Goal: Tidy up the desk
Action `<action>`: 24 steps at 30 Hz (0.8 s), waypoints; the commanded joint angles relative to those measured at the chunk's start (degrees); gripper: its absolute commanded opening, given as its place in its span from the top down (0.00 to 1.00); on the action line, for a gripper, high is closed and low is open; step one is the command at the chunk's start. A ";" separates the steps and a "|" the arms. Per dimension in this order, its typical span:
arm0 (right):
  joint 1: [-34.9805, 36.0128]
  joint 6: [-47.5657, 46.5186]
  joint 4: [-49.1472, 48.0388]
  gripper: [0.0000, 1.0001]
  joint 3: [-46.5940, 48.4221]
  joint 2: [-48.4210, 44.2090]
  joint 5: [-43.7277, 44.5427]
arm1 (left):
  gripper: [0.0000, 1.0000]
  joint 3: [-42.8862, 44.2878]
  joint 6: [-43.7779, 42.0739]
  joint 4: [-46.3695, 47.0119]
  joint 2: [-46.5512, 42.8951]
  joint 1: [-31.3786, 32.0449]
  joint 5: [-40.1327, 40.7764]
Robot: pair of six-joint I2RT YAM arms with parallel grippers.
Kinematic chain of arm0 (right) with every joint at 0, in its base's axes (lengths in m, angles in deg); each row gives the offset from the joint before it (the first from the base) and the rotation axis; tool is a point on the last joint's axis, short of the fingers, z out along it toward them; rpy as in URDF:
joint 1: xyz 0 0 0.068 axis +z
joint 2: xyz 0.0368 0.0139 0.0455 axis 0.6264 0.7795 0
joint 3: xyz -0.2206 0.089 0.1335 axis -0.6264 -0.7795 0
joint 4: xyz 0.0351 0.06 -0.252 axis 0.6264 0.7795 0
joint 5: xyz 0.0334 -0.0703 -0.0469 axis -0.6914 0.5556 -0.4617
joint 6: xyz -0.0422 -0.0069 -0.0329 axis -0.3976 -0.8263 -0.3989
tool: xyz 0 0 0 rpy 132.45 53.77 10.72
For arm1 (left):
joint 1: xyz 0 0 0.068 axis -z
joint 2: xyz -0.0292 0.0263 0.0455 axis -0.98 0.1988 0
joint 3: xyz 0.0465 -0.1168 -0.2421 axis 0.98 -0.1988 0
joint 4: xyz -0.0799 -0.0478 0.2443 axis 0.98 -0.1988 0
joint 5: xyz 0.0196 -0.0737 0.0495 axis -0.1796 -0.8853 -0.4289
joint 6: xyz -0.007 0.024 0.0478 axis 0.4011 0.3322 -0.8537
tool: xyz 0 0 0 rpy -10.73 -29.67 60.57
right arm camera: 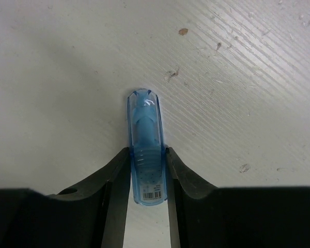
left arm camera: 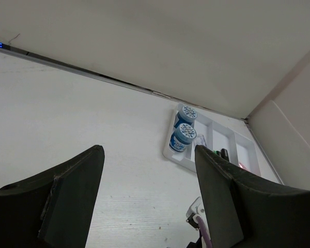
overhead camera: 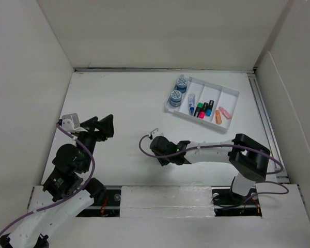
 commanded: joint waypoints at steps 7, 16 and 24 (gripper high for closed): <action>-15.40 7.02 -10.82 0.88 -6.50 -14.94 3.92 | 0.32 0.07 -0.13 1.69 0.62 -0.20 -1.31; -43.90 16.69 -23.13 0.91 -11.96 -23.23 2.42 | 0.23 1.04 -0.39 0.72 4.48 -0.20 -5.26; -57.89 21.00 -22.08 0.90 -8.09 -15.93 4.27 | 0.19 0.95 -0.83 0.90 5.10 -0.20 -7.38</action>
